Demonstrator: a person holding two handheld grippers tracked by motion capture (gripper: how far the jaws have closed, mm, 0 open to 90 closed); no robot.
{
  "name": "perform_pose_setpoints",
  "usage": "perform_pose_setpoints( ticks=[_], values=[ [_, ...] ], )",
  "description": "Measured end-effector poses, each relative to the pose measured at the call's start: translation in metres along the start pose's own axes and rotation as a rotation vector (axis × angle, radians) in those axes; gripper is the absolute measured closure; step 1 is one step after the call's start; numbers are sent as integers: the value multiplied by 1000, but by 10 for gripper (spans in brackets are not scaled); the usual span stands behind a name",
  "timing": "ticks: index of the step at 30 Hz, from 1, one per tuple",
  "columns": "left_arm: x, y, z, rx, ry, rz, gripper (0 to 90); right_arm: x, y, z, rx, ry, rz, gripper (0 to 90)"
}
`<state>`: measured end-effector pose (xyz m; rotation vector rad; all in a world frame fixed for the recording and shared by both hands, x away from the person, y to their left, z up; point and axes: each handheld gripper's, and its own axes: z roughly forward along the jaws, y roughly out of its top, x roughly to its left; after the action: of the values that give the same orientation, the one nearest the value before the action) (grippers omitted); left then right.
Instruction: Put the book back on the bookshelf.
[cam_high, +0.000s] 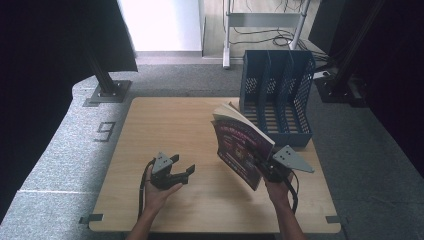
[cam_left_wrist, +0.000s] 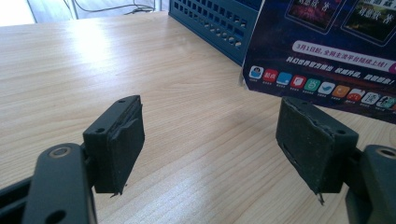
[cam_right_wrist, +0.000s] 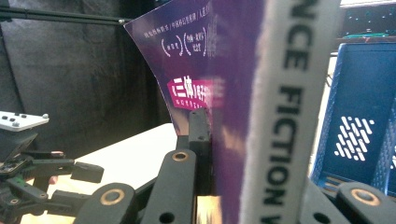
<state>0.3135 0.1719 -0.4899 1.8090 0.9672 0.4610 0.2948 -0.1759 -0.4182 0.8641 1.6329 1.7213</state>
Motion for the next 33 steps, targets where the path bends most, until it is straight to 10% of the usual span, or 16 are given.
perform_pose_setpoints(
  ticks=[33],
  values=[
    [0, 1, 0, 18, -15, 2, 235, -19, 8, -12, -46, -99, 19, 817]
  ],
)
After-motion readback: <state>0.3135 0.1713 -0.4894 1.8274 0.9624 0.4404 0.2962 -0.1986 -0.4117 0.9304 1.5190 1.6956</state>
